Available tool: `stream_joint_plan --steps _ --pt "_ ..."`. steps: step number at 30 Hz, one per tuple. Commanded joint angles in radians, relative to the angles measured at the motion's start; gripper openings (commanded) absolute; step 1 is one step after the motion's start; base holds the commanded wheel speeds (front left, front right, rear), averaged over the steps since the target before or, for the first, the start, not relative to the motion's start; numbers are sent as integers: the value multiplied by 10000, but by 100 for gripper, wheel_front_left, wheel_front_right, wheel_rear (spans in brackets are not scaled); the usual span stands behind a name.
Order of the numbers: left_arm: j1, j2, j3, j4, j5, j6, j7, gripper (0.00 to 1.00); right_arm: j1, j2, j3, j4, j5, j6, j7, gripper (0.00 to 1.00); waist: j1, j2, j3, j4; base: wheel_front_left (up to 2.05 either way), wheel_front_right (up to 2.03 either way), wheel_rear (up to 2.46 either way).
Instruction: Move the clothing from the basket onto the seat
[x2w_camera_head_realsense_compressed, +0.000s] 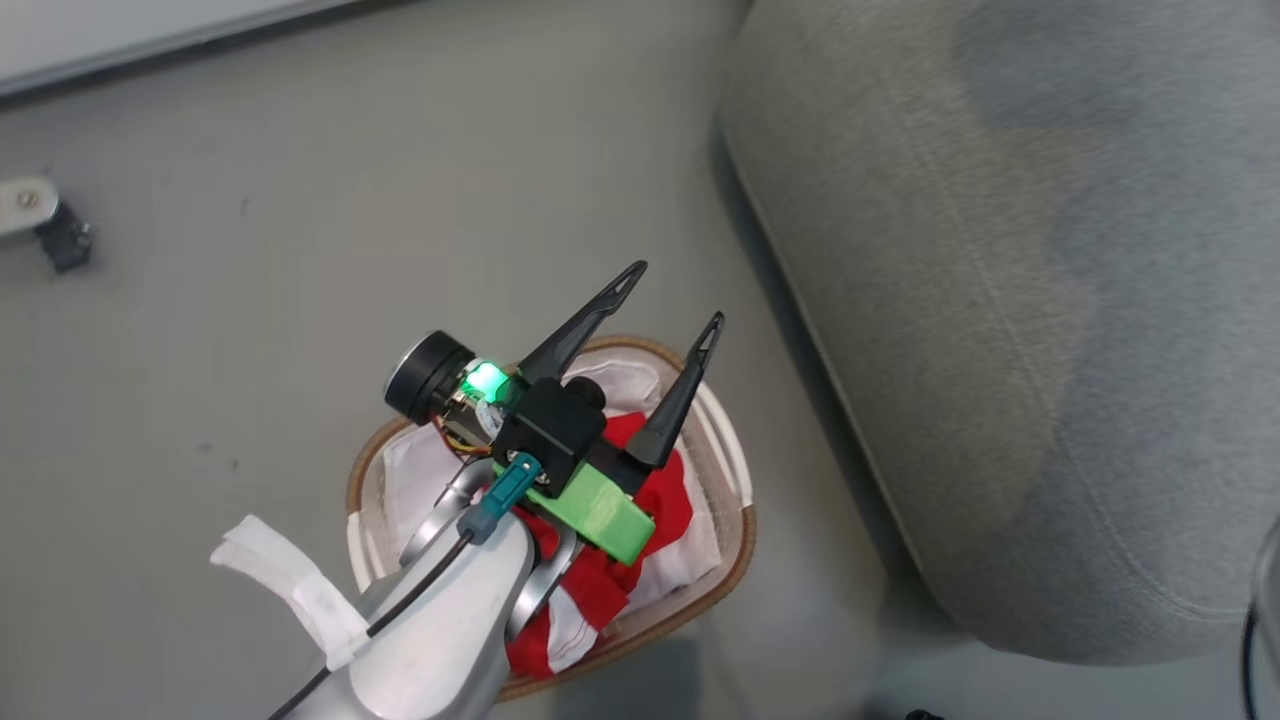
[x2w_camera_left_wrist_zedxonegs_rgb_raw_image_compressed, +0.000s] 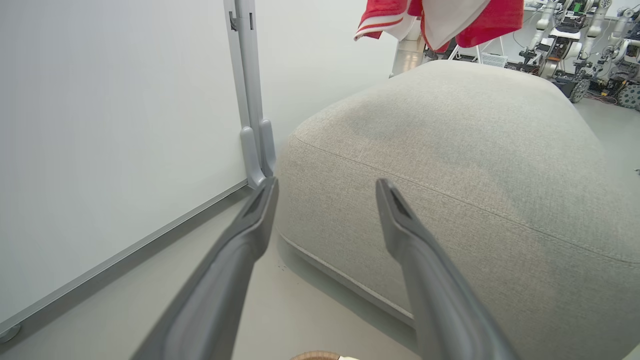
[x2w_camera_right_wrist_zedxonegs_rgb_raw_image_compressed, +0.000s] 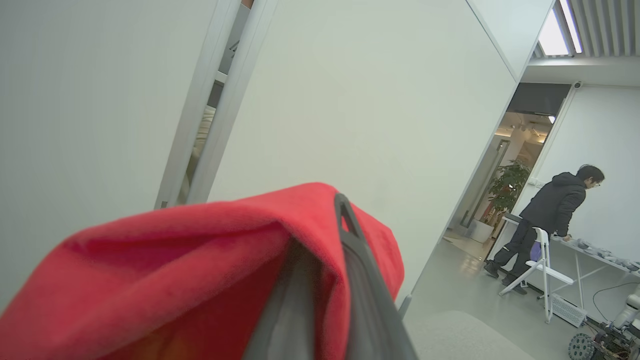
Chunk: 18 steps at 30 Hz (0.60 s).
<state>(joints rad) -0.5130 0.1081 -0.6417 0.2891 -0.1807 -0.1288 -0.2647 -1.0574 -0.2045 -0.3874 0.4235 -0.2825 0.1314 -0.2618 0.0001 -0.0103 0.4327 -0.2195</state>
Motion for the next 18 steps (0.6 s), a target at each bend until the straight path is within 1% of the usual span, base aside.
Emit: stream_joint_plan --steps 1,3,6,8,10,14,18 --pt "-282 -36 -53 -116 73 -32 5 100 -283 -313 -125 125 -126 -14 -48 0 -1 103 1449 1441 0 0 0" --pt "-429 -67 -133 -261 123 -33 5 100 -617 -804 -356 298 -360 -15 -49 0 -1 103 1763 1732 0 0 0" --pt "-572 -93 -210 -518 204 -33 5 100 -822 -1286 -609 801 -636 -14 -40 0 -1 103 2157 2059 0 0 0" --pt "-624 -100 -192 -656 266 -33 5 100 -818 -1487 -736 1117 -784 -14 -38 0 -1 103 2376 2169 0 0 0" --pt "-661 -109 -154 -748 317 -33 5 100 -625 -1554 -869 1452 -944 -14 -38 0 -1 103 2557 2211 0 0 0" --pt "-658 -79 -68 -778 397 -26 5 100 -193 -1424 -1129 2051 -1133 -14 -38 0 -1 103 2795 2148 0 0 0" --pt "-586 -49 46 -717 386 -22 5 100 218 -1294 -1037 2589 -1349 -14 -38 0 -1 103 2839 1973 0 0 0"
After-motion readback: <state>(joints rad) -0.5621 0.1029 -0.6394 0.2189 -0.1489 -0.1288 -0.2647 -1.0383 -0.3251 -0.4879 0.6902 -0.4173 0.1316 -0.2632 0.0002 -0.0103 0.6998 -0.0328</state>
